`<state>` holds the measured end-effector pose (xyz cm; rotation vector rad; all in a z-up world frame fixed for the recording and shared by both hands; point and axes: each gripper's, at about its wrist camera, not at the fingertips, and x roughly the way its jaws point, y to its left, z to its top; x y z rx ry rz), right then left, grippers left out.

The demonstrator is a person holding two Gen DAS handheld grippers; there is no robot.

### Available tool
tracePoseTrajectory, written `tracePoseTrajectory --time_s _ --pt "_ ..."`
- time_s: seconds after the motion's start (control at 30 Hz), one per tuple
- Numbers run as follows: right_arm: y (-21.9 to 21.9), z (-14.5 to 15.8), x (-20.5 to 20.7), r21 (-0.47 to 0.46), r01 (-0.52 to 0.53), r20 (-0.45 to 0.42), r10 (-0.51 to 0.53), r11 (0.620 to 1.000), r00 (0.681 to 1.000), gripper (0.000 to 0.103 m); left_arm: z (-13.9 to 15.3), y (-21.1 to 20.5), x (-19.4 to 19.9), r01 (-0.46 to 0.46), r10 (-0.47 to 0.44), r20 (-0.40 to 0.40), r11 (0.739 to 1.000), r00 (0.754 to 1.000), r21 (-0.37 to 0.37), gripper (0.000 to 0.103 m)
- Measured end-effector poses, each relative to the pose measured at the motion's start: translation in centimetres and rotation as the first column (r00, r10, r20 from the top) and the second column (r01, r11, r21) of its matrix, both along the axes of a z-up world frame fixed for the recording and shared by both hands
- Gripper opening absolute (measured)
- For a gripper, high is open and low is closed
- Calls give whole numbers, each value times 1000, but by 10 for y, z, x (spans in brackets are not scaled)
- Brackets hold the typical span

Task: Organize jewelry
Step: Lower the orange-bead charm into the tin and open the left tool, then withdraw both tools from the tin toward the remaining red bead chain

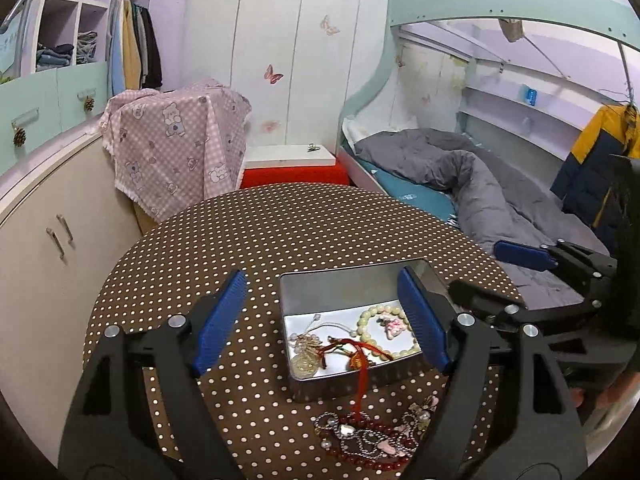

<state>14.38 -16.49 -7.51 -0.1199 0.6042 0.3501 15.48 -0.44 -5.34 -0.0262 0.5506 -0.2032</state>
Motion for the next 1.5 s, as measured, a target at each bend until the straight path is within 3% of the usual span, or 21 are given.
tracePoseTrajectory --time_s 0.6,0.87,1.17,1.5 --pt "-11 -7 -13 8 48 -32 -48 999 998 79 -13 14 -18 -36 36 -45 999 998 -5 77" --pt "-7 -12 -29 11 25 -45 -25 1000 999 79 -31 20 -35 -35 34 -105 999 994 -9 77" --pt "-2 -29 -34 11 18 -107 -17 1000 994 79 -67 20 -39 -30 24 -240 999 970 -21 77" --pt "5 -43 -35 1 4 -148 -4 1000 989 79 -92 11 -34 -78 99 -331 994 938 78 73"
